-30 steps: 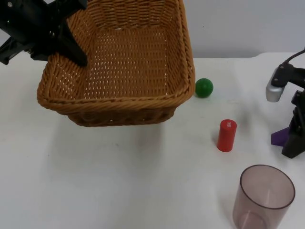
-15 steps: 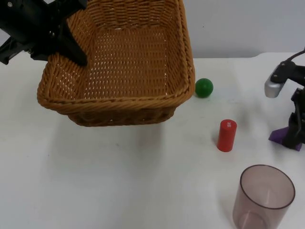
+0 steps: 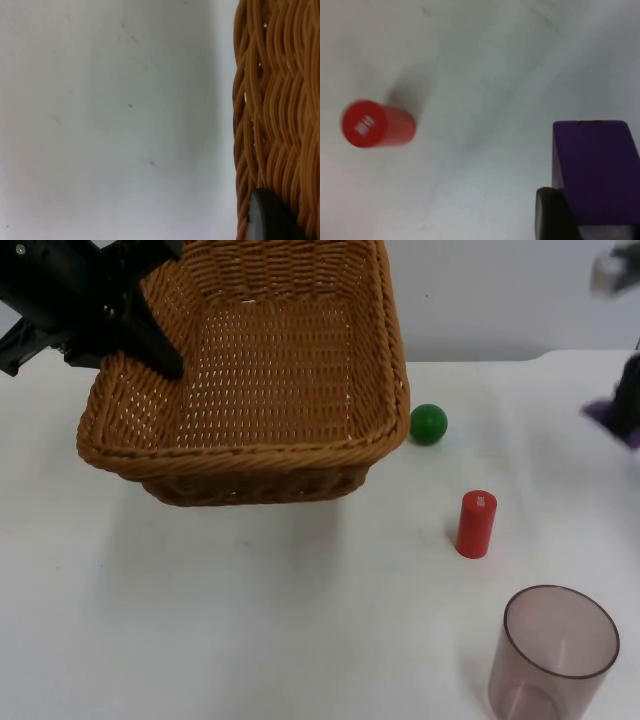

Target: Pick up the basket with the left hand and place the triangular block into the basket with the right hand.

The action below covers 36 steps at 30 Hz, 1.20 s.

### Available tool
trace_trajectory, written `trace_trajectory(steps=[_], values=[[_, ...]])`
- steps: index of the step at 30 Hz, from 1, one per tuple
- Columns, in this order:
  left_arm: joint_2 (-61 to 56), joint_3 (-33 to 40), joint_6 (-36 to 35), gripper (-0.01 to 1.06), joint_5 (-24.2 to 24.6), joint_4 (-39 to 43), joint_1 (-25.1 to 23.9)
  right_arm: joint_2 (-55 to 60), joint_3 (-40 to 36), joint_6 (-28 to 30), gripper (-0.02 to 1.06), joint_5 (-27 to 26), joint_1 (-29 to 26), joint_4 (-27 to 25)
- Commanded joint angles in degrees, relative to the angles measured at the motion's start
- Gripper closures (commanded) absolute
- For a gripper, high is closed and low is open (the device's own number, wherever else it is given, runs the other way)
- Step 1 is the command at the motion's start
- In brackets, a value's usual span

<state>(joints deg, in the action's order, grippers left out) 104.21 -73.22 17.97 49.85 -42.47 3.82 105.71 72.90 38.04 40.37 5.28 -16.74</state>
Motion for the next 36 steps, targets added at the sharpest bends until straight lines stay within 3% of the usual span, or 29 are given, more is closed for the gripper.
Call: trace_trajectory(steps=[1, 8, 16, 18, 22, 27, 33, 36], values=[[-0.95, -0.13, -0.45, 1.05, 0.34, -1.94, 0.15, -6.09, 0.20, -7.05, 1.05, 3.70, 0.09, 0.05], [-0.95, -0.13, -0.31, 1.05, 0.34, -1.94, 0.15, -15.18, 0.20, -14.14, 1.05, 3.13, 0.09, 1.27], [-0.95, -0.13, -0.31, 1.05, 0.22, -1.94, 0.15, -24.49, 0.20, -25.08, 1.04, 1.85, 0.09, 15.87], [-0.95, -0.13, -0.31, 1.05, 0.22, -1.94, 0.15, -24.93, 0.20, -25.34, 1.04, 1.85, 0.14, 16.74], [-0.95, -0.13, -0.31, 1.05, 0.10, -1.94, 0.15, -25.90, 0.20, -28.31, 1.04, 1.23, 5.02, 23.11], [-0.95, -0.13, -0.31, 1.05, -0.17, -2.08, 0.15, -25.90, 0.20, -28.70, 1.04, -2.99, 12.68, 22.40], [-0.95, -0.13, -0.31, 1.05, -0.06, -2.05, 0.15, -25.90, 0.20, -35.57, 1.04, -12.83, 22.42, 22.40], [-0.95, -0.13, -0.31, 1.05, 0.43, -2.05, 0.15, -25.61, 0.20, -37.06, 1.04, -14.98, 24.73, 22.40]])
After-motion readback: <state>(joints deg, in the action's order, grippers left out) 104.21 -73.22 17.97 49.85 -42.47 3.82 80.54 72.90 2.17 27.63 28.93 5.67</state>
